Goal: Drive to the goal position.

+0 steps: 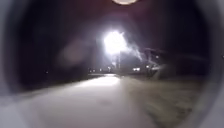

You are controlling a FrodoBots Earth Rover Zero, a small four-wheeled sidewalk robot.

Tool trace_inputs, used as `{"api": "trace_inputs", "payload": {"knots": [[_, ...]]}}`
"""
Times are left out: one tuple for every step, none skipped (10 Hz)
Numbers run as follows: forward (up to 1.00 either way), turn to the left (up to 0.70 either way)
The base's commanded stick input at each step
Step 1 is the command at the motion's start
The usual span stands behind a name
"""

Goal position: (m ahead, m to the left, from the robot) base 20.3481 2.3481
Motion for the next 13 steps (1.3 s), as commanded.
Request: {"api": "trace_inputs", "payload": {"knots": [[1.00,0.00],[1.00,0.00],[1.00,0.00],[1.00,0.00],[1.00,0.00],[1.00,0.00],[1.00,0.00],[1.00,0.00],[1.00,0.00],[1.00,0.00],[1.00,0.00],[1.00,0.00],[1.00,0.00]]}}
